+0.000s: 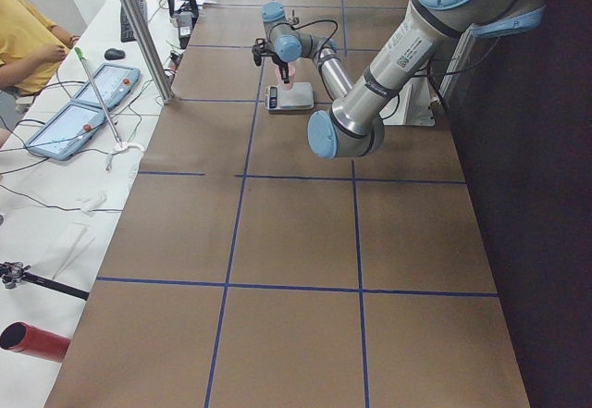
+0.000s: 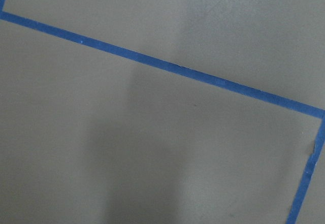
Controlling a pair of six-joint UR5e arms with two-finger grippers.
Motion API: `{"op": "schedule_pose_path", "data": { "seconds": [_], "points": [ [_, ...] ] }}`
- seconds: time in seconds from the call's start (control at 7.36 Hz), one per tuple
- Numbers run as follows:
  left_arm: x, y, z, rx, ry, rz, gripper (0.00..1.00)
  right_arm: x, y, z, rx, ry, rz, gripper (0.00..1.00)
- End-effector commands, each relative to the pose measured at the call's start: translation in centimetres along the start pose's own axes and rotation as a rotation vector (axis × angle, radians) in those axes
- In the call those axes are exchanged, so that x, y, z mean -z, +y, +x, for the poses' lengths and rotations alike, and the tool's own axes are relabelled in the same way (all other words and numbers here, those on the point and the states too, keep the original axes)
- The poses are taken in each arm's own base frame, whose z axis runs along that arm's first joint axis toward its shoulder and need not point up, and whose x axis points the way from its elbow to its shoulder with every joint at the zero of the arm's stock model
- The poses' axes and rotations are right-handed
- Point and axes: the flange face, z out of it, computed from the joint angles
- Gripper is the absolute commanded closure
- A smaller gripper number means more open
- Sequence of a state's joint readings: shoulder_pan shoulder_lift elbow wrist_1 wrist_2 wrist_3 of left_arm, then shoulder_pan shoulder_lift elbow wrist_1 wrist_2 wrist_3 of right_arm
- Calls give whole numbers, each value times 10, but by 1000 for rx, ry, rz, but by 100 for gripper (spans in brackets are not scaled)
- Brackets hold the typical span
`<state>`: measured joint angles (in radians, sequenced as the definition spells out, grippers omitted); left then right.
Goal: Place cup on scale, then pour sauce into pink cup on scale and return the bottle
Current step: 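Carry the pink cup with the left gripper onto the scale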
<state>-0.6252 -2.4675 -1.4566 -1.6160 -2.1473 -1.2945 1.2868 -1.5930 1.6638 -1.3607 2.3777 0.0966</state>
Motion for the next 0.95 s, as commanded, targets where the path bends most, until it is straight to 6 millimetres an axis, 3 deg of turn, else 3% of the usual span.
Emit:
{"op": "schedule_pose_path", "data": {
  "seconds": [0.0, 0.81],
  "points": [
    [-12, 3, 1, 2, -15, 8, 100, 1, 0, -1, 3, 0, 2, 0],
    [-18, 3, -8, 23, -29, 3, 99, 9, -3, -9, 18, -2, 19, 0]
  ]
}}
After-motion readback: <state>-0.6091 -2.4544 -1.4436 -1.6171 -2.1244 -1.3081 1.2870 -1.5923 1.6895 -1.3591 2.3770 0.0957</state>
